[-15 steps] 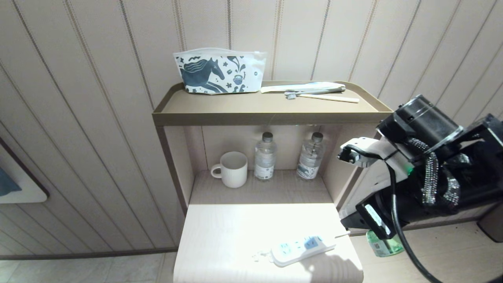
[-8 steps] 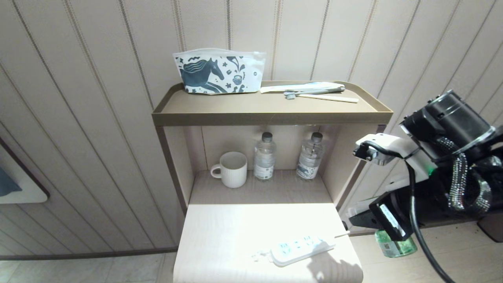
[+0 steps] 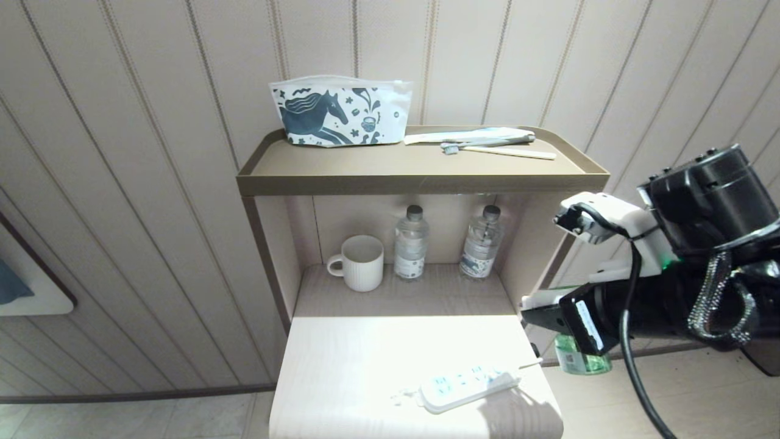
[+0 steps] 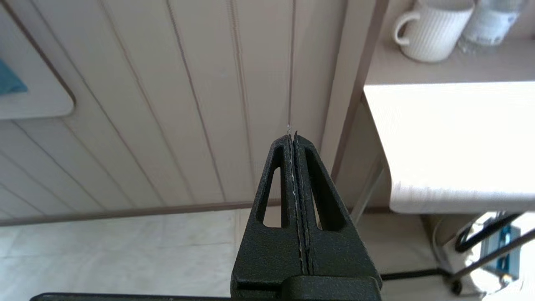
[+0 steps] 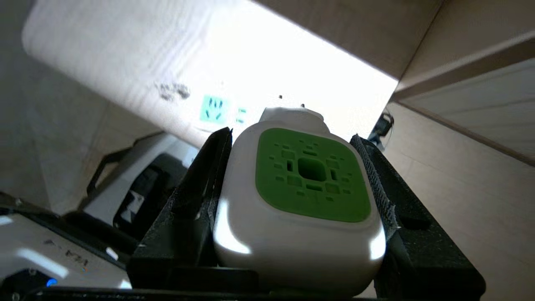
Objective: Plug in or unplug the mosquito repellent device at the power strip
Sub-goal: Place the mosquito repellent liquid on the table
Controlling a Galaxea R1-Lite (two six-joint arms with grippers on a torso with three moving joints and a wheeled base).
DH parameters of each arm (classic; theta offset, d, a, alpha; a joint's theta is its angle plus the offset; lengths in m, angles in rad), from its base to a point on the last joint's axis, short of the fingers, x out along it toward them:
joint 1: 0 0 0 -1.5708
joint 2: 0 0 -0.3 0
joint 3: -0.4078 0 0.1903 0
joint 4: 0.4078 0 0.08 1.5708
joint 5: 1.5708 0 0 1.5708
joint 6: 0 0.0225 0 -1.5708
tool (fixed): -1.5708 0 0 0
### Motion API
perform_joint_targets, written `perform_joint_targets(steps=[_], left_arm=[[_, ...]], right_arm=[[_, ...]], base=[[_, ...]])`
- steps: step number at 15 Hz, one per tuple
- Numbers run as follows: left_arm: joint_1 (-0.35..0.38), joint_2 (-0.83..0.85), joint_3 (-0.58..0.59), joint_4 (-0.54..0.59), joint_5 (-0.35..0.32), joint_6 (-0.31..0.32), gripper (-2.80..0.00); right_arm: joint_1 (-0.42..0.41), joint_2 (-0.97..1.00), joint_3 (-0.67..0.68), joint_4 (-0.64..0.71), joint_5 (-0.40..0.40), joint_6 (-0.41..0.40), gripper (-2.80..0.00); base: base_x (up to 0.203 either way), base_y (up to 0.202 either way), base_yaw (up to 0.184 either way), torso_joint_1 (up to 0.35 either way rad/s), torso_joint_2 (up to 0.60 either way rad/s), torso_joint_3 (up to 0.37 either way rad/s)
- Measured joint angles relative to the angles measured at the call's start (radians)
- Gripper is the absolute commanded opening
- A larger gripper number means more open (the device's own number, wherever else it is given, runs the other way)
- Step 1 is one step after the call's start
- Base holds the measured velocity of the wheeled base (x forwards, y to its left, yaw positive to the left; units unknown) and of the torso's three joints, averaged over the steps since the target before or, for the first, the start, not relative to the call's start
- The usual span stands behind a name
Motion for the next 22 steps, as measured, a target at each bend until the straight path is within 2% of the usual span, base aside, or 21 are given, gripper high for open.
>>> perform_joint_targets(steps=[2, 7, 10, 22], left_arm=[[-0.001, -0.006, 0.001, 0.001, 0.001, -0.026, -2.8], [-0.002, -0.007, 0.002, 0.003, 0.002, -0.038, -2.8], [-0.001, -0.008, 0.002, 0.004, 0.002, -0.038, -2.8], [-0.002, -0.008, 0.002, 0.005, 0.002, -0.038, -2.8]], right_arm=[[-0.001, -0.011, 0.024, -0.045, -0.011, -0.003, -2.8], [0.006, -0.027, 0.131, -0.326, -0.037, -0.098, -2.8], [0.009, -0.025, 0.119, -0.331, -0.033, -0.171, -2.8], [0.016, 0.019, 0.119, -0.333, -0.029, -0.191, -2.8]], base=[[0.0, 0.0, 0.0, 0.0, 0.0, 0.0], [0.0, 0.0, 0.0, 0.0, 0.0, 0.0], [0.0, 0.0, 0.0, 0.0, 0.0, 0.0], [0.0, 0.0, 0.0, -0.008, 0.02, 0.01]])
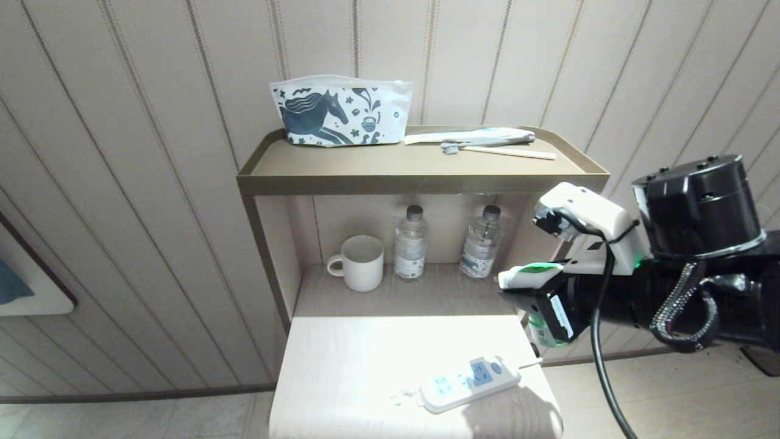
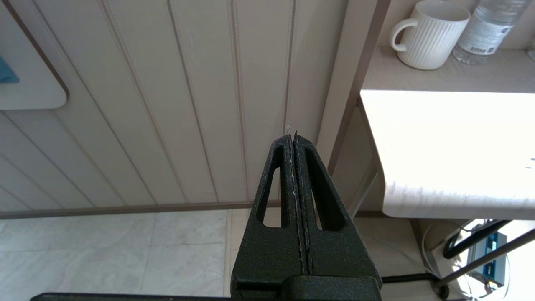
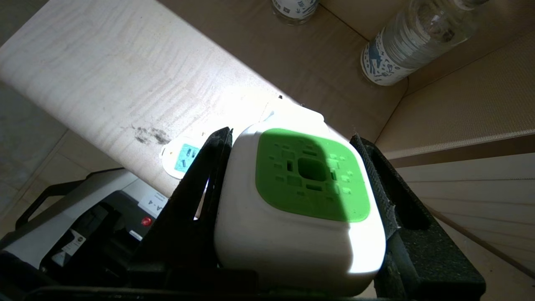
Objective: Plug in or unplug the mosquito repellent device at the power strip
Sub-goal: Place the mosquito repellent liquid on the table
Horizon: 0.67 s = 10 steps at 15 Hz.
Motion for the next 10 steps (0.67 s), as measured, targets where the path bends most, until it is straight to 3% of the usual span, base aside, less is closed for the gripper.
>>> perform_joint_targets(steps=[10], left_arm=[[0.0, 0.0, 0.0, 0.0, 0.0, 0.0, -2.8]], right_arm=[[0.019, -0.036, -0.002, 0.003, -0.006, 0.0, -2.8]], base=[[0.0, 0.0, 0.0, -0.233, 0.52, 0.281]])
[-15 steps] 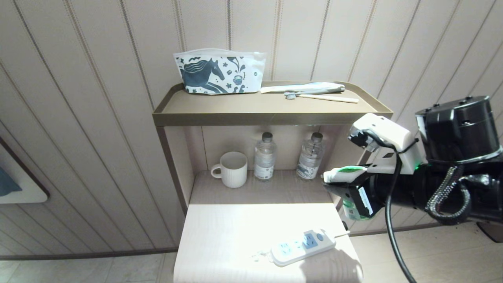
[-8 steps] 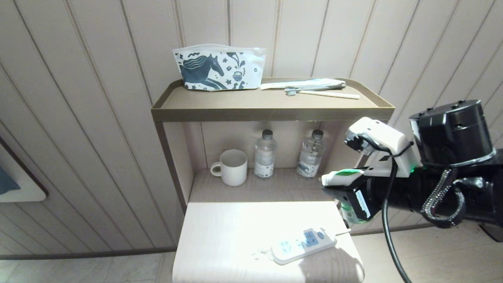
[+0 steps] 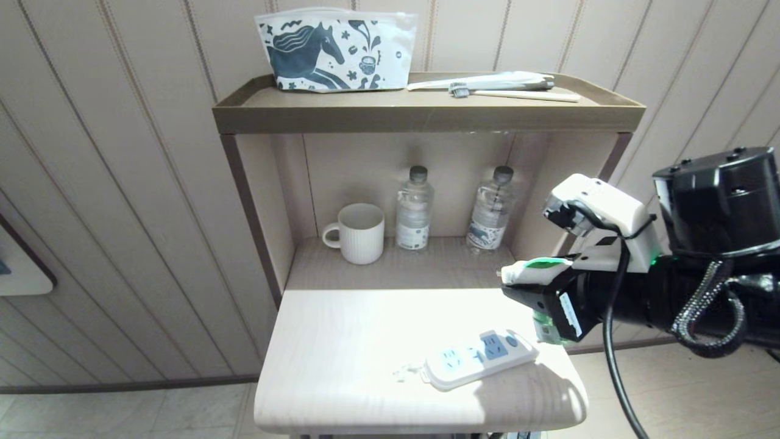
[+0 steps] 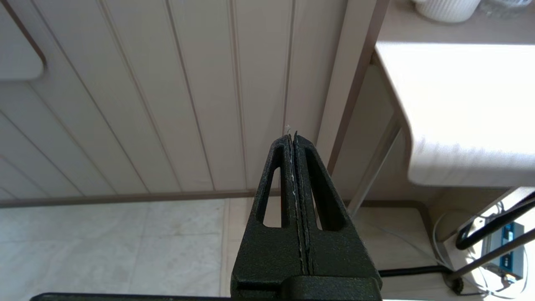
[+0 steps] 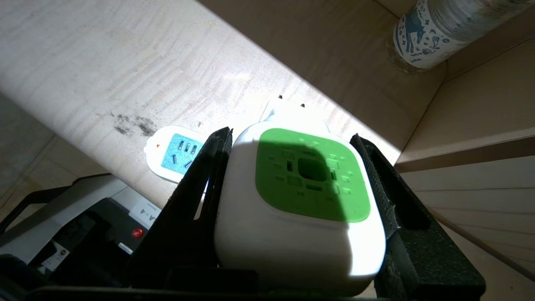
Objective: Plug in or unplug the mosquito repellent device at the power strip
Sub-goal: Place the mosquito repellent liquid on the table
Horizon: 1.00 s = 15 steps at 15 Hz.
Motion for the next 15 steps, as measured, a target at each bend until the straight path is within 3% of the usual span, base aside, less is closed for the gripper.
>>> perform_joint_targets(steps=[10, 15], left_arm=[[0.0, 0.0, 0.0, 0.0, 0.0, 0.0, -2.8], [0.0, 0.0, 0.0, 0.0, 0.0, 0.0, -2.8]], right_arm=[[0.01, -0.043, 0.001, 0.003, -0.001, -0.008, -2.8], [0.005, -0.103, -0.001, 0.004, -0.003, -0.008, -2.8]], base=[[0.0, 0.0, 0.0, -0.208, 0.5, 0.288], [0.0, 0.0, 0.0, -0.045, 0.13, 0.077]])
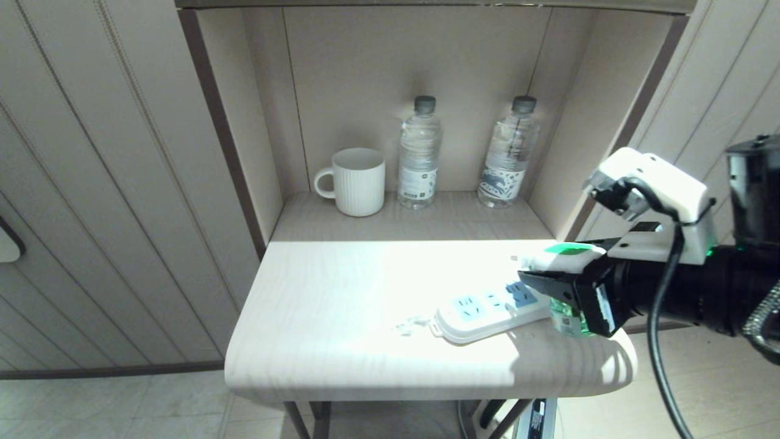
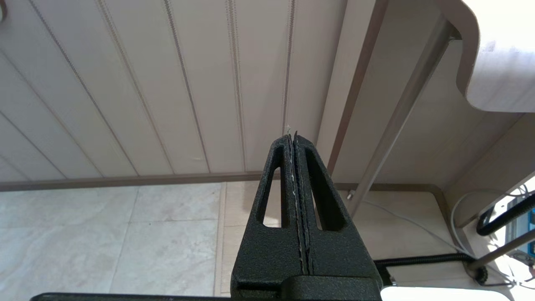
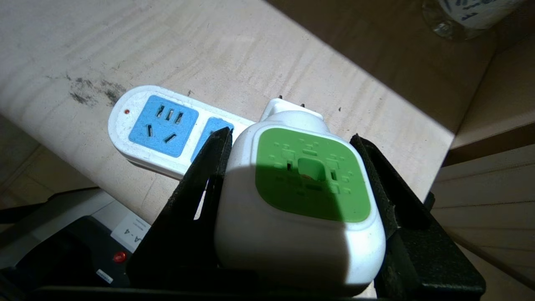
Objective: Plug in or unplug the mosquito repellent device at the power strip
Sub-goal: Place the mosquito repellent liquid on the table
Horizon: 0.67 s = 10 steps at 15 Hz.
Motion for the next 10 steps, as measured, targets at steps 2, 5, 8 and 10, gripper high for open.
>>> perform_joint_targets(steps=[2, 5, 8, 10], left_arm=[[0.0, 0.0, 0.0, 0.0, 0.0, 0.0, -2.8], [0.0, 0.0, 0.0, 0.0, 0.0, 0.0, -2.8], [0.0, 0.0, 0.0, 0.0, 0.0, 0.0, -2.8], [0.0, 0.0, 0.0, 0.0, 0.0, 0.0, -2.8]], right_arm=[[-0.015, -0.079, 0.028, 0.01, -0.01, 0.003, -2.8], [-0.065, -0.22, 0.135, 0.014, -0.04, 0.015, -2.8], [-0.152, -0.305, 0.344, -0.137, -0.071, 0.046, -2.8], [-0.184, -0.315, 0.468, -0.356, -0.087, 0.072, -2.8]], base=[[0.0, 0.0, 0.0, 0.0, 0.0, 0.0], [0.0, 0.0, 0.0, 0.0, 0.0, 0.0], [0.0, 0.0, 0.0, 0.0, 0.0, 0.0], [0.0, 0.0, 0.0, 0.0, 0.0, 0.0]])
